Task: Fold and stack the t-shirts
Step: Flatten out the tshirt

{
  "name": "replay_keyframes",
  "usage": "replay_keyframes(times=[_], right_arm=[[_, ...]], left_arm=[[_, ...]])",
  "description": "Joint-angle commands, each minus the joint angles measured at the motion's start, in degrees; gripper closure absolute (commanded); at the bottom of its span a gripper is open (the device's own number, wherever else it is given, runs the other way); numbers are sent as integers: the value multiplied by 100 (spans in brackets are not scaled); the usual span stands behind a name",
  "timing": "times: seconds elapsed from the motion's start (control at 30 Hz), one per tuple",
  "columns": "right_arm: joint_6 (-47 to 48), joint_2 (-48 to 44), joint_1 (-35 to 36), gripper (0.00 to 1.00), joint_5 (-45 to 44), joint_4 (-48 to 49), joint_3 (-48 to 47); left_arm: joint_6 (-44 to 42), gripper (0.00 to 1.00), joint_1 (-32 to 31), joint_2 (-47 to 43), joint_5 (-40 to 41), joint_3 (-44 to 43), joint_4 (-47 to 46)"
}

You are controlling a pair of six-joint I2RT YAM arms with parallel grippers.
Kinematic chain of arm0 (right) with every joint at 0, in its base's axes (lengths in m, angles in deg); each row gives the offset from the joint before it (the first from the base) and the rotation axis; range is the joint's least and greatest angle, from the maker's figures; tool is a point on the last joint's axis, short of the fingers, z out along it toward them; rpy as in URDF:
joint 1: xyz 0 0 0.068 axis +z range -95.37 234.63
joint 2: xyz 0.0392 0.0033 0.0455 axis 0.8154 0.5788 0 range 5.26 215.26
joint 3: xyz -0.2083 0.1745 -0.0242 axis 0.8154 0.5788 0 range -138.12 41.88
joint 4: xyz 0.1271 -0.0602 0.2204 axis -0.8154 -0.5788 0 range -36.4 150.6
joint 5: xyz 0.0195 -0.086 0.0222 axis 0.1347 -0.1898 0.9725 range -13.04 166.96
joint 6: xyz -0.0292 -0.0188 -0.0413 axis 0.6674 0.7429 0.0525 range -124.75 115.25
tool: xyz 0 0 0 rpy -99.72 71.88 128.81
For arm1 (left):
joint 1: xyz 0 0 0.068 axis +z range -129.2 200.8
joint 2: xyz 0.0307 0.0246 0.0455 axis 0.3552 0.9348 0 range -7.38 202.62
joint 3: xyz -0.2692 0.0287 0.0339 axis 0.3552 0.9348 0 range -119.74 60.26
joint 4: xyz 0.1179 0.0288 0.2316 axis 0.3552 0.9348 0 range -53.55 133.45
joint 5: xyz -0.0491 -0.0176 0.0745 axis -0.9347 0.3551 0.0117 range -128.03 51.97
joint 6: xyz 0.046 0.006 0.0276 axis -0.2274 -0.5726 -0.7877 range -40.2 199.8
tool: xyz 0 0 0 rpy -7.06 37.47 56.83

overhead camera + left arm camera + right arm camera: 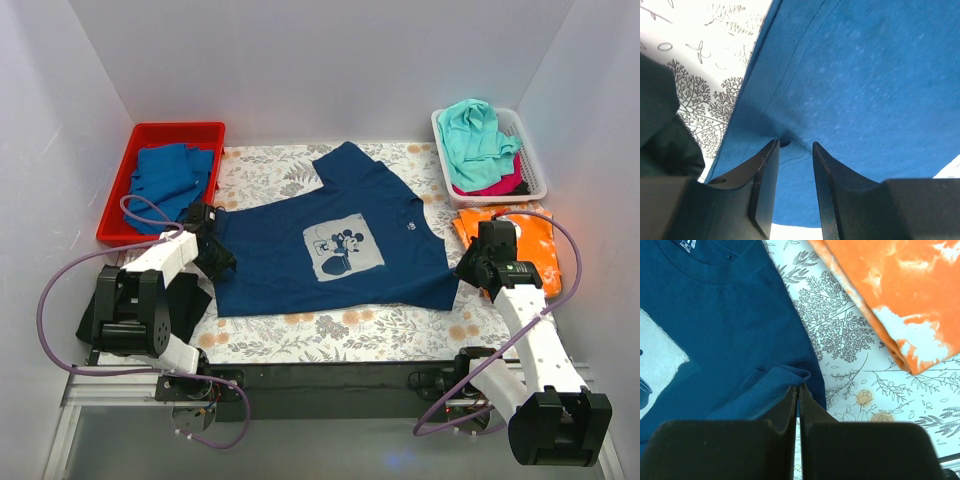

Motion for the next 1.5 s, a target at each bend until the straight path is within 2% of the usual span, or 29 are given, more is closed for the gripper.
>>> replay_keyframes(times=[0.0,0.27,0.53,0.73,0.77,0.83,0.97,1.03,1.17,1.33,1.47], right_arm=[[21,5,22,99,39,245,4],[4,5,30,99,13,236,30],[-31,40,22,99,48,245,74],[-23,57,22,99,39,254,74],[-23,57,22,99,48,263,74],[-23,57,22,99,48,254,74],[-40,31,22,99,13,254,13],[-136,-4,22,99,-13,254,-101],[-243,57,74,99,66,394,-1126],[99,303,180,99,-31,622,-2234],[372,435,215,99,-48,1193,-2904]], left_arm=[[81,68,-18,96,221,-227,-104],[2,69,-80,238,230,-192,-34],[-33,84,-89,97,178,-95,186],[-77,87,-89,176,11,10,116],[-103,94,-89,185,-24,10,116],[-147,100,-89,141,-25,1,142],[-200,100,-89,-52,159,-174,387],[-209,100,-89,-166,195,-428,519],[-130,100,-89,-613,274,-1104,853],[-165,100,-89,-992,660,-2176,1091],[-200,100,-89,-1133,854,-3151,1135]])
